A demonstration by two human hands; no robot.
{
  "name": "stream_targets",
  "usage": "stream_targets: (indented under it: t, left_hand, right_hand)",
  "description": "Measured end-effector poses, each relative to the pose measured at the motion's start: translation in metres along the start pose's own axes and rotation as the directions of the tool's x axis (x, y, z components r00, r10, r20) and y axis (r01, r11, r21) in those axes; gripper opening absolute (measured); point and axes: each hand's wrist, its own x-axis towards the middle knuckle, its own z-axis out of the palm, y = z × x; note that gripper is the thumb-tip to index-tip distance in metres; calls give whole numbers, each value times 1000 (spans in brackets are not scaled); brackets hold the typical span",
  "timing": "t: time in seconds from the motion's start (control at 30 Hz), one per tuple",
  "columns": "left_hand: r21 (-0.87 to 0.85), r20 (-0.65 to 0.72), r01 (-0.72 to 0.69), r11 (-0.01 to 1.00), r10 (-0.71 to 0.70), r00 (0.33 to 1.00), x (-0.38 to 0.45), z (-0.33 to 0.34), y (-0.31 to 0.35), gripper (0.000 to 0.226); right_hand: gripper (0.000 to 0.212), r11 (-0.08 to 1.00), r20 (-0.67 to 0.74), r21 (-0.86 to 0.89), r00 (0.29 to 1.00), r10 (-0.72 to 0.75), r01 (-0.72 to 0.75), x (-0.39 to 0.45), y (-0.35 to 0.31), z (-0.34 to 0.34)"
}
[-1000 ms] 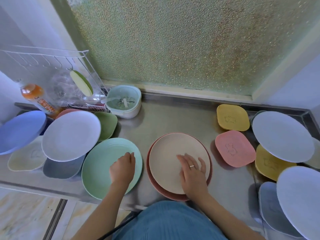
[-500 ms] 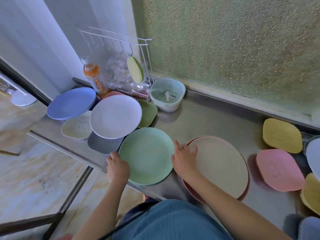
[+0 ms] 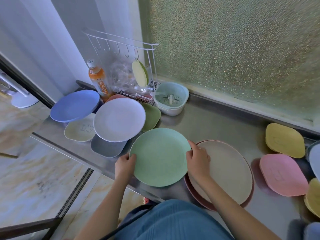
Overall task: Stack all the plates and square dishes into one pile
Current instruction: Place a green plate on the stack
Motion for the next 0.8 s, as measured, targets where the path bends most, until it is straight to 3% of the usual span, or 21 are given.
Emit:
stream_targets:
  t: [0.1,0.37,0.6,0.8]
  left_hand:
    - [17,51,-122,992,121,991,-8,22,21,38]
    - [281,263,-374,884,304,916,-43,87,71,51]
    - [491,403,-542,682,374,835,-58,122,85,49]
    - [639,426,-549,540,346,836,-62,134,73,41]
  right_hand:
    - [46,997,-90,34,994,68,-65,-7,26,-20]
    - [47,977,-283,-20,939,197,-211,-28,106,-65]
    - [41,944,-274,-81,918,286,-319,-42,155,-81]
    - [43,939,-195,-155,941,275,-307,-51,163,-82]
